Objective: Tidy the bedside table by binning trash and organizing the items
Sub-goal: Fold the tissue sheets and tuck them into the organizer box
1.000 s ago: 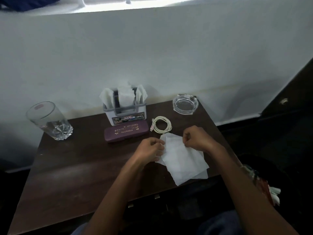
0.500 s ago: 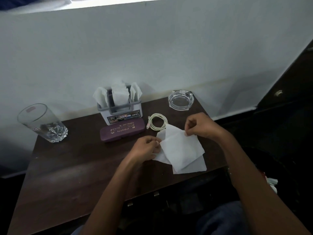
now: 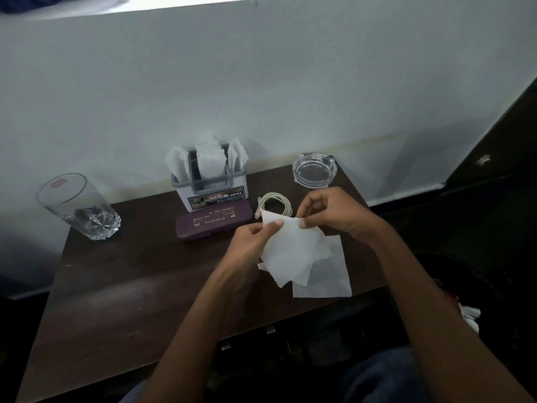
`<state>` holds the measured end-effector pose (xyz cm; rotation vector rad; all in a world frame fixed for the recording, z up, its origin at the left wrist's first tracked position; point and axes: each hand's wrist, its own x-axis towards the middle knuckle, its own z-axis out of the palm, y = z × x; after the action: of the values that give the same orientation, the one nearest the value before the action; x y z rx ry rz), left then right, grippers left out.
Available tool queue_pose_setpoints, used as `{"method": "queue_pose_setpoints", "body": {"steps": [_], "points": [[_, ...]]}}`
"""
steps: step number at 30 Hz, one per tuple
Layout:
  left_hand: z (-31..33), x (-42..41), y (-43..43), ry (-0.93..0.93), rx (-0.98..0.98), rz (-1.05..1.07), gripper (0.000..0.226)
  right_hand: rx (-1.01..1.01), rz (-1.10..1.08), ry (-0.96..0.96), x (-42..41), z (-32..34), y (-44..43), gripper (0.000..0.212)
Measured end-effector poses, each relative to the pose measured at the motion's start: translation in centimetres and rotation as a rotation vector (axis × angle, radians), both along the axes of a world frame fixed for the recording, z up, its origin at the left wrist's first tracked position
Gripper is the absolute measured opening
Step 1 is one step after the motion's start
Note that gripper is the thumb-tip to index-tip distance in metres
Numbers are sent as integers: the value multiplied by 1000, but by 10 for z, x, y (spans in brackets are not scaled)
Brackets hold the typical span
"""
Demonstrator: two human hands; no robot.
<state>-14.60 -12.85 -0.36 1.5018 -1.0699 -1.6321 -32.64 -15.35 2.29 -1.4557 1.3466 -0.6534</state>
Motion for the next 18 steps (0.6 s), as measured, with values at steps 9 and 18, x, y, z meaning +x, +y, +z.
{"method": "queue_pose_setpoints", "body": {"steps": [9, 18], "points": [[2, 5, -6, 179, 79, 136, 16, -92, -83, -261, -10, 7, 0, 19], [5, 3, -6, 323, 98, 192, 28, -12, -159, -527, 1, 14, -3, 19]]}}
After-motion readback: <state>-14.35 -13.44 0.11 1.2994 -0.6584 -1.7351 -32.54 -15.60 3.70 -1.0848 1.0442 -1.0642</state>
